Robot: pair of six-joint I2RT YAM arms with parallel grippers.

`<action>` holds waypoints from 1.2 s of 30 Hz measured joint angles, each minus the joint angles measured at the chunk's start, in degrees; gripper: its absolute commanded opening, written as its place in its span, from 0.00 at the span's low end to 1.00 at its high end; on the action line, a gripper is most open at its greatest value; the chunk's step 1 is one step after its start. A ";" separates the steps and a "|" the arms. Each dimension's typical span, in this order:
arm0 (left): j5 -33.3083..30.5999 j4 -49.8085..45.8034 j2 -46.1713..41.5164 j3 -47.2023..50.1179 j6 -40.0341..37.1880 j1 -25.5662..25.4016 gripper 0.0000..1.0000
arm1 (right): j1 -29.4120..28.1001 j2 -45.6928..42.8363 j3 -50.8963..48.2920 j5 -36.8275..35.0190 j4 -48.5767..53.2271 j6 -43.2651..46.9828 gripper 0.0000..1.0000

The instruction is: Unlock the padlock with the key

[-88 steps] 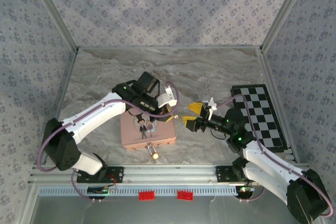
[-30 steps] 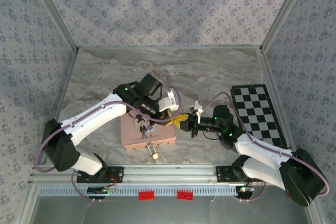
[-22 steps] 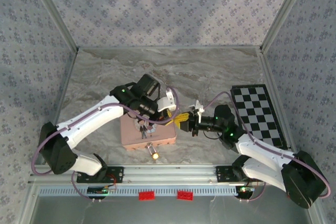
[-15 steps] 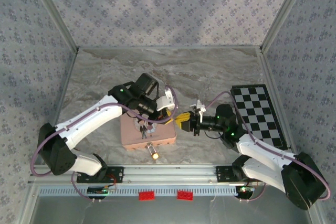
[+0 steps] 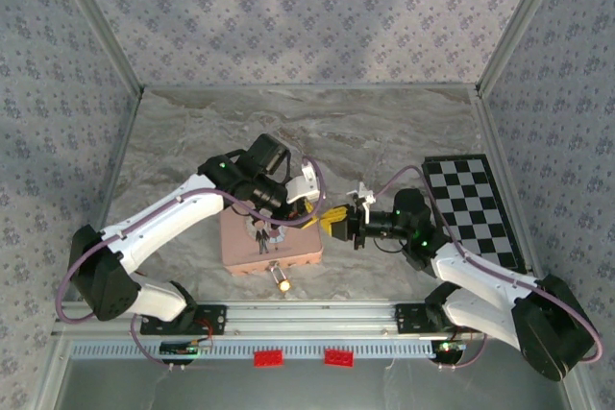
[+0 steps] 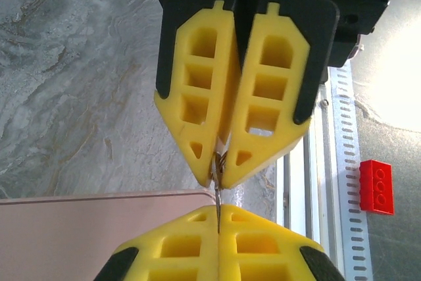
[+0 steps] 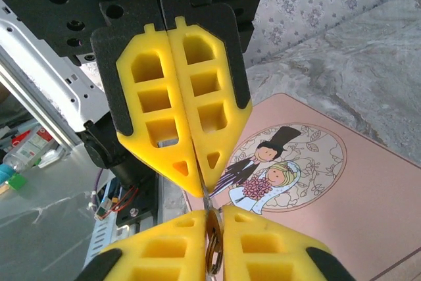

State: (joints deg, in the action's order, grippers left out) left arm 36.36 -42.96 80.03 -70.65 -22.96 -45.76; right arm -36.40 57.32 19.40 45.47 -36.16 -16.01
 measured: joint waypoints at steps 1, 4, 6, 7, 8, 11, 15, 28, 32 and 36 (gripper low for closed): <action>0.02 -0.11 0.00 0.00 0.00 0.00 0.00 | 0.00 0.00 0.00 -0.02 0.00 0.00 0.04; 0.00 -0.20 0.00 0.00 -0.02 0.00 0.00 | 0.00 0.00 0.00 -0.22 0.07 -0.22 0.00; 0.00 -0.17 0.00 0.00 0.00 0.00 0.00 | 0.00 -0.07 0.00 -0.28 0.17 -0.22 0.00; 0.00 -0.17 0.00 0.00 0.00 0.00 0.04 | 0.00 -0.13 0.00 -0.37 0.22 -0.22 0.00; -0.02 -0.11 0.00 0.00 0.00 0.00 0.08 | 0.00 -0.20 0.00 -0.55 0.28 -0.22 0.00; -1.27 2.10 -0.26 0.81 0.37 0.00 0.26 | 0.00 -0.72 0.00 -1.90 0.85 -0.22 0.00; -6.49 9.60 -3.72 6.54 3.43 0.00 0.35 | 0.02 -2.73 0.00 -6.21 2.89 -0.22 0.00; -34.10 9.01 -25.35 15.54 35.10 1.51 0.52 | 0.66 -6.34 -0.07 -18.45 12.55 -0.24 0.00; -41.55 -6.29 -27.19 14.95 50.16 1.49 0.56 | 0.63 -6.95 -0.07 -20.87 14.53 -0.20 0.00; -44.52 -18.84 -27.71 15.08 64.89 -2.97 0.60 | 0.63 -8.92 -0.07 -22.62 17.53 0.35 0.00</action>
State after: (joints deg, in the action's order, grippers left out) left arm -8.16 -61.80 52.31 -55.57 41.93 -48.73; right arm -35.77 48.40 19.33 22.85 -18.63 -15.66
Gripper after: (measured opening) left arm 0.576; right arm 0.051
